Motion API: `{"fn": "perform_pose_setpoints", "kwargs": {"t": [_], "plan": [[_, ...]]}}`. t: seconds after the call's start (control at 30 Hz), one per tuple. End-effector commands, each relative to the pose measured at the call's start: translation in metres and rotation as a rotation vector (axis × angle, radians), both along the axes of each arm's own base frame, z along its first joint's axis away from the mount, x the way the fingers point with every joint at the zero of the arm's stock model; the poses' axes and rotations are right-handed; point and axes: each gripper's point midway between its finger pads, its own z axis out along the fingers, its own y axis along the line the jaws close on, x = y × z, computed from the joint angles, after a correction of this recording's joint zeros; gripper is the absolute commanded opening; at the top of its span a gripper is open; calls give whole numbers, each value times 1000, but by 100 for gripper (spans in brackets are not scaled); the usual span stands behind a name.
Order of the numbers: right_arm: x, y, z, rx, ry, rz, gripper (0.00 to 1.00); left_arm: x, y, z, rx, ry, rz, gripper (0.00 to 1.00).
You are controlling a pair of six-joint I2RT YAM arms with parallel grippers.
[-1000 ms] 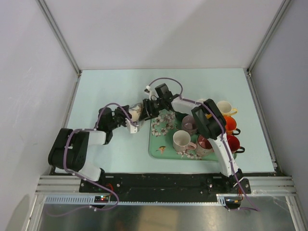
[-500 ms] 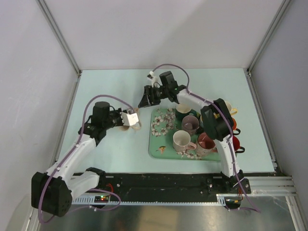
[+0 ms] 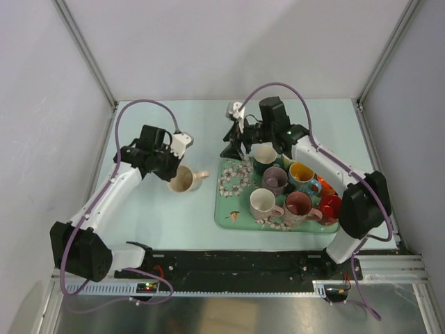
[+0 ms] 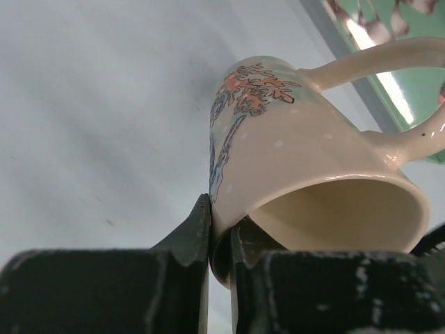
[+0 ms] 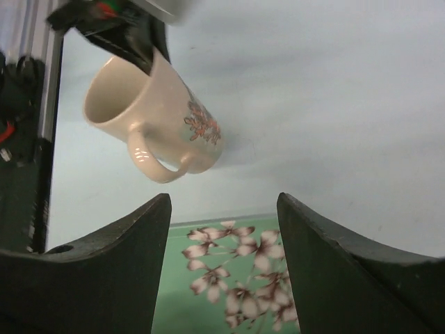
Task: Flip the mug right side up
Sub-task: Turn over the cup at the center of the board.
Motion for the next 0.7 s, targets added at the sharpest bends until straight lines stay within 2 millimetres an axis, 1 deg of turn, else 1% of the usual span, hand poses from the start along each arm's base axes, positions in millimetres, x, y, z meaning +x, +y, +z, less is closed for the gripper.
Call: {"fn": "perform_pose_setpoints", "kwargs": {"t": [0.0, 0.03, 0.17, 0.23, 0.3, 0.4, 0.5, 0.6, 0.67], "plan": [[-33, 15, 0, -19, -293, 257, 68, -13, -7, 9, -62, 85, 62, 0], [-39, 17, -6, -29, -293, 287, 68, -11, -6, 9, -47, 83, 57, 0], [-67, 34, -41, -112, -283, 432, 67, -4, -7, 5, -35, 105, 47, 0], [-77, 45, -54, -132, -248, 464, 67, -3, -9, 3, -37, 115, 44, 0], [-82, 55, -67, -149, -224, 476, 67, -4, -9, 0, -36, 128, 40, 0], [-82, 71, -81, -167, -226, 464, 68, -8, -13, -10, -44, 175, 41, 1], [-81, 85, -92, -204, -257, 448, 68, -14, -20, -21, -70, 257, 38, 2], [-81, 93, -101, -226, -265, 453, 68, -16, -28, -25, -107, 300, 23, 5], [-79, 96, -105, -239, -256, 441, 66, -13, -32, -23, -118, 303, 18, 7]]}}
